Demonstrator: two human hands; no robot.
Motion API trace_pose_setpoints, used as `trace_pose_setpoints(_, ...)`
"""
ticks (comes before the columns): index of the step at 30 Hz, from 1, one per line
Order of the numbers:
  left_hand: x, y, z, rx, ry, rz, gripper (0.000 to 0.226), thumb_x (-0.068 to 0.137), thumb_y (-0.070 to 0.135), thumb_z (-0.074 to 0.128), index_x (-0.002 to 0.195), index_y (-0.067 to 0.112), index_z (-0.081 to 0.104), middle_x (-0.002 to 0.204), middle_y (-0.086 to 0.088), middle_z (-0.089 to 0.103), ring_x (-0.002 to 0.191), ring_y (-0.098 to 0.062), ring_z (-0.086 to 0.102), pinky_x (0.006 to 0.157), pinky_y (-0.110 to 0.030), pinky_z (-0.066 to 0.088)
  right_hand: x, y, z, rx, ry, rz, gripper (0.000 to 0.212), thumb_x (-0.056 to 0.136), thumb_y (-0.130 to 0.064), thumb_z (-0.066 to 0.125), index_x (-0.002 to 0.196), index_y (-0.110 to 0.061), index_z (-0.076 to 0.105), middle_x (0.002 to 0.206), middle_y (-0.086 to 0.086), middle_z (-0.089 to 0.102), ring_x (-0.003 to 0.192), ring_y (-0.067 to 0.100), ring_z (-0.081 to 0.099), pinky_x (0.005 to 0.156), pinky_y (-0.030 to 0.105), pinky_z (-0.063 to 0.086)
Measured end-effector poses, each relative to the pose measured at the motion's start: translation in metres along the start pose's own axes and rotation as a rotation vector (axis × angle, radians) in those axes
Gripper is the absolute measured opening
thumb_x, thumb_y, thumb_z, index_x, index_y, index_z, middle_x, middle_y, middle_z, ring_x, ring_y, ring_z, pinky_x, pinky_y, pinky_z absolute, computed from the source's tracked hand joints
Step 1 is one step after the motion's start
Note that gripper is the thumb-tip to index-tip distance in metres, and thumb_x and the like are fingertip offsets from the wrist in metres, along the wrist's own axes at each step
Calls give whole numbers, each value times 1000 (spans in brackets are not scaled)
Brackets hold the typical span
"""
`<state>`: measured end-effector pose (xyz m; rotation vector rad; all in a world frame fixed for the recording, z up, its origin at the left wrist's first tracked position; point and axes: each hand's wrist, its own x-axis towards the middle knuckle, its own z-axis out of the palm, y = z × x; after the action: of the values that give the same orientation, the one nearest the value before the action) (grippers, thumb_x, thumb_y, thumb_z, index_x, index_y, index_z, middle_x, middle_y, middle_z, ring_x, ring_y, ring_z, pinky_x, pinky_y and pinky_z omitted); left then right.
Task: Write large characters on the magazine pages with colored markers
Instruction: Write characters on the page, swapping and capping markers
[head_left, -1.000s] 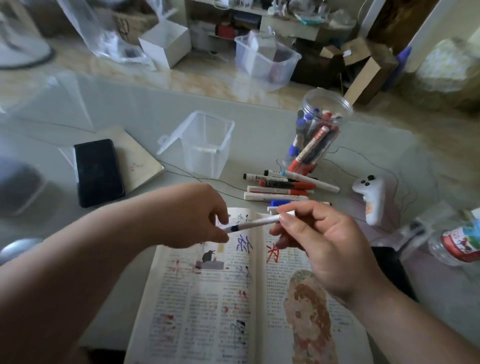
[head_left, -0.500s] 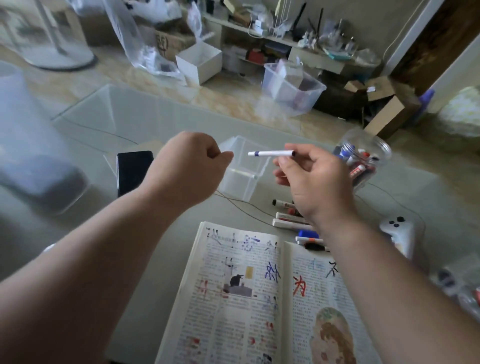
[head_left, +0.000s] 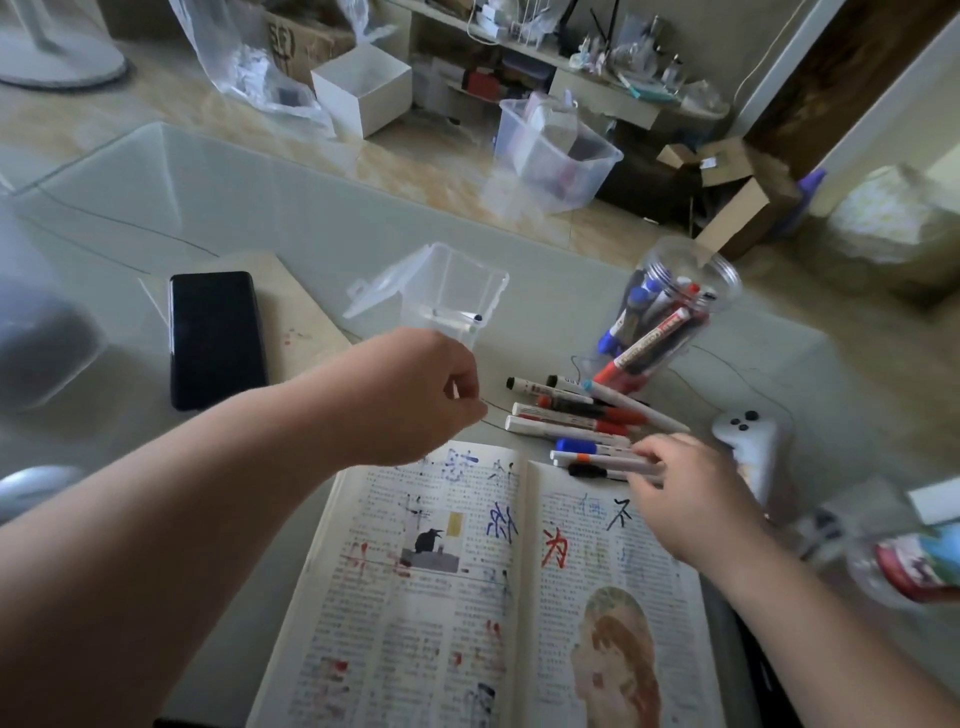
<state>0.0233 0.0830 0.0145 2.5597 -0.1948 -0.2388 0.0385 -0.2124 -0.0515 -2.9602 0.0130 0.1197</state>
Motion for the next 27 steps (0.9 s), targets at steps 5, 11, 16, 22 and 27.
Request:
trace_pose_setpoints(5, -1, 8, 20, 124, -215, 12, 18, 94, 50, 60, 104, 37, 67, 90, 20, 64, 79, 1, 59, 67, -19, 43, 4, 21, 12, 54, -129, -27, 50, 95, -37, 61, 143, -26, 50, 144, -11, 46, 132, 15, 48, 107, 37, 42)
trace_pose_setpoints(11, 2, 14, 44, 212, -319, 8, 25, 94, 53, 58, 114, 38, 63, 98, 20, 64, 83, 0, 59, 77, -23, 47, 19, 29, 12, 94, -136, -53, 40, 91, -29, 66, 131, -27, 59, 129, -8, 54, 113, 18, 60, 97, 35, 50)
trace_pose_setpoints(16, 4, 13, 56, 269, -381, -16, 30, 93, 54, 58, 119, 39, 61, 100, 20, 67, 87, -2, 61, 82, -26, 49, 24, 33, 11, 118, -87, -70, 31, 85, -25, 71, 115, -30, 67, 117, -8, 56, 104, 21, 61, 94, 37, 51)
trace_pose_setpoints(22, 4, 12, 59, 272, -408, -25, 31, 92, 58, 58, 118, 41, 60, 99, 23, 65, 89, -1, 60, 88, -30, 51, 25, 36, 12, 84, -54, -100, 29, 86, -31, 70, 115, -32, 70, 112, -13, 58, 102, 19, 61, 90, 38, 52)
trace_pose_setpoints(27, 3, 15, 59, 262, -423, -14, 31, 93, 57, 57, 120, 41, 59, 101, 23, 65, 89, -1, 61, 89, -31, 52, 23, 39, 12, 63, -10, -148, 20, 93, -31, 64, 110, -31, 75, 105, -11, 63, 97, 17, 61, 84, 37, 53)
